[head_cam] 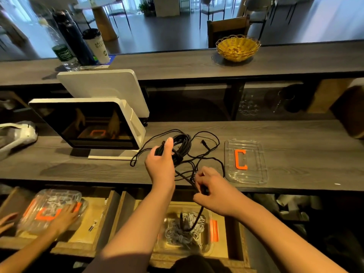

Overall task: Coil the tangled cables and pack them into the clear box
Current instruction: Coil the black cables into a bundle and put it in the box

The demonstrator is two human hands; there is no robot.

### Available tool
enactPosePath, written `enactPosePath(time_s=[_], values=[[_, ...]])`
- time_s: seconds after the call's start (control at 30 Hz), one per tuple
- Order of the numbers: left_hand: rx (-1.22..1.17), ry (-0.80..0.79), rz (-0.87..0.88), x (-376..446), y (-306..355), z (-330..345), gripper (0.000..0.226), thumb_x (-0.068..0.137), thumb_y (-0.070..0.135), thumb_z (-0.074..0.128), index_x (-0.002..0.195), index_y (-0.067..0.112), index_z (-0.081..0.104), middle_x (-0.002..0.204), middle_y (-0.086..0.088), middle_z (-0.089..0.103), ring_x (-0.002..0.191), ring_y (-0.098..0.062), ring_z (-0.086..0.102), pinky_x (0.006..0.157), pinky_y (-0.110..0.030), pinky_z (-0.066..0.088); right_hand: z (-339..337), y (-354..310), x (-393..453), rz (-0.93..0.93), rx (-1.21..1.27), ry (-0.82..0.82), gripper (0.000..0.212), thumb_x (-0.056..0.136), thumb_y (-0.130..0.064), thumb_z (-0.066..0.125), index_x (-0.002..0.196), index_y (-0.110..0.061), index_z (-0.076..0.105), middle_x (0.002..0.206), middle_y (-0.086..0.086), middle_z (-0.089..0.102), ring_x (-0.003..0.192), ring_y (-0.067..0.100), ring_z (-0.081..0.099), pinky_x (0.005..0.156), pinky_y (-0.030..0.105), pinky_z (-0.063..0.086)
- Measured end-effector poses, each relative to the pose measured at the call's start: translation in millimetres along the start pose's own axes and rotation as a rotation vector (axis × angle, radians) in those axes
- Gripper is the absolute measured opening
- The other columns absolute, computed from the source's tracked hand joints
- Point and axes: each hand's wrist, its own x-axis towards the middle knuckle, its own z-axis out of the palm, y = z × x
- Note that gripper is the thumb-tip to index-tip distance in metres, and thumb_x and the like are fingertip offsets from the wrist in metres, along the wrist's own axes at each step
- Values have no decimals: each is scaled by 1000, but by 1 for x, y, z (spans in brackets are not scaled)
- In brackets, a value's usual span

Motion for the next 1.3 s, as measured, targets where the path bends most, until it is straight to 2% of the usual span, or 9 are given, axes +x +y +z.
enactPosePath(time_s=[0.1,0.23,0.37,0.53,0.73,0.87,0.97,1.2,1.3], values=[[167,-4,137,-6,-10,-1,82,75,69,65,112,-4,63,111,-23,66,104,-36,63,84,-46,57,-6,12,-2,78,-42,-34,12,86,-29,66,82,-19,61,103,-6,55,98,11,55,86,31,52],[372,3,340,-2,-12,-10,38,88,41,70,69,10,58,83,-2,56,73,-13,55,62,-23,40,-10,20,-10,180,88,-92,19,96,-9,56,93,-27,61,107,0,65,83,18,70,72,34,61],[771,-103,483,6,-14,-20,34,89,39,70,69,14,59,84,0,53,67,-4,46,53,-17,32,-20,21,-14,155,102,58,33,97,-3,51,108,-33,61,119,-7,62,109,7,60,98,30,52],[1063,-408,311,-4,-20,-24,33,90,41,70,69,20,56,68,8,54,58,-2,49,44,-18,32,-35,25,-16,68,-72,261,40,96,-5,54,129,-28,56,123,-12,55,114,3,53,91,17,44],[694,-925,-93,-15,-15,-34,32,91,46,67,74,19,68,68,-3,70,64,-18,70,60,-34,53,-33,42,2,17,-281,355,47,90,2,60,128,-25,64,117,-1,55,107,16,56,83,23,46],[648,-983,-80,-22,-18,-38,88,73,90,49,88,5,66,84,-26,66,76,-28,64,89,-55,51,-25,55,10,-55,-312,378,47,85,4,66,123,-24,68,116,4,58,108,21,56,87,26,45],[480,-1058,-145,-27,-14,-41,92,62,85,67,96,-1,64,90,-20,68,90,-36,67,101,-59,47,-18,56,13,-49,-290,333,44,87,2,65,122,-24,69,119,4,56,112,21,54,93,31,48],[181,-983,-265,-38,-13,-40,54,64,38,81,104,6,69,96,-15,73,91,-31,70,71,-39,57,3,47,5,-267,-32,105,33,83,-38,71,115,-32,64,136,-12,55,139,1,34,125,39,9],[190,-862,-261,-38,-10,-40,39,77,30,79,104,3,67,92,-15,73,81,-27,72,59,-33,57,2,46,-2,-208,325,52,31,87,-23,72,117,-24,65,119,-8,67,122,11,57,110,41,41]])
